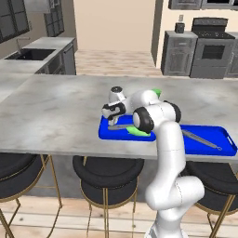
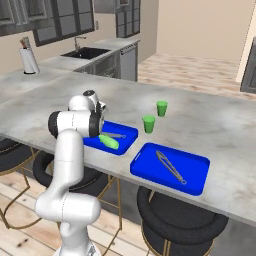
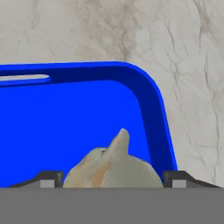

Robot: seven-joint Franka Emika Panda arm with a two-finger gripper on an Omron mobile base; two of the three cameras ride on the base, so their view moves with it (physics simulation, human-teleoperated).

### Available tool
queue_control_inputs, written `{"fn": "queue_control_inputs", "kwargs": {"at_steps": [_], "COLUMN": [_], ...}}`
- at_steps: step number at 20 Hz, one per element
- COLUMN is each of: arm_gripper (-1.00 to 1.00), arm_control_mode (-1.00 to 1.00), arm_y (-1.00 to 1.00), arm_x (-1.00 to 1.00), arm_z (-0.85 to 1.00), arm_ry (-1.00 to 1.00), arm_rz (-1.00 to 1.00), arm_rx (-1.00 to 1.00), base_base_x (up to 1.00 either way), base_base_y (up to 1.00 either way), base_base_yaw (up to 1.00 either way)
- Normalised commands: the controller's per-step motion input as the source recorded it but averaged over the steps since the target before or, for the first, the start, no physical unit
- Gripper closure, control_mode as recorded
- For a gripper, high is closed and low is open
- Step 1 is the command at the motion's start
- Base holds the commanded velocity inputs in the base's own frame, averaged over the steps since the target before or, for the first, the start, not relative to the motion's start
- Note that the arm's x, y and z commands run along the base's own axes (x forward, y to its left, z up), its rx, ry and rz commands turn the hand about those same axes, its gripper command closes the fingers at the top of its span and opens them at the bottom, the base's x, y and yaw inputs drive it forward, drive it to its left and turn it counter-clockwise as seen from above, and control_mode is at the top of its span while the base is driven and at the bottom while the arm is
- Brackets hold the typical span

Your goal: Gather the garlic and corn from the fridge and place them on a tray on the dining counter. Then gather the steak and fish from the fridge and place them on the other tray.

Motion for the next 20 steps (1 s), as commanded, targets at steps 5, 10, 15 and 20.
{"fn": "queue_control_inputs", "kwargs": {"at_steps": [5, 10, 15, 20], "arm_gripper": [-1.00, -1.00, -1.00, -1.00], "arm_control_mode": [-1.00, -1.00, -1.00, -1.00], "arm_y": [-0.08, -0.10, -0.08, -0.38], "arm_x": [0.00, 0.00, 0.00, -0.07], "arm_z": [0.01, 0.04, 0.13, 0.39], "arm_ry": [0.00, 0.00, 0.00, 0.00], "arm_rz": [0.00, 0.00, 0.00, -0.01], "arm_rx": [0.00, 0.00, 0.00, 0.00], "base_base_x": [0.00, 0.00, 0.00, 0.00], "base_base_y": [0.00, 0.00, 0.00, 0.00], "base_base_yaw": [0.00, 0.00, 0.00, 0.00]}}
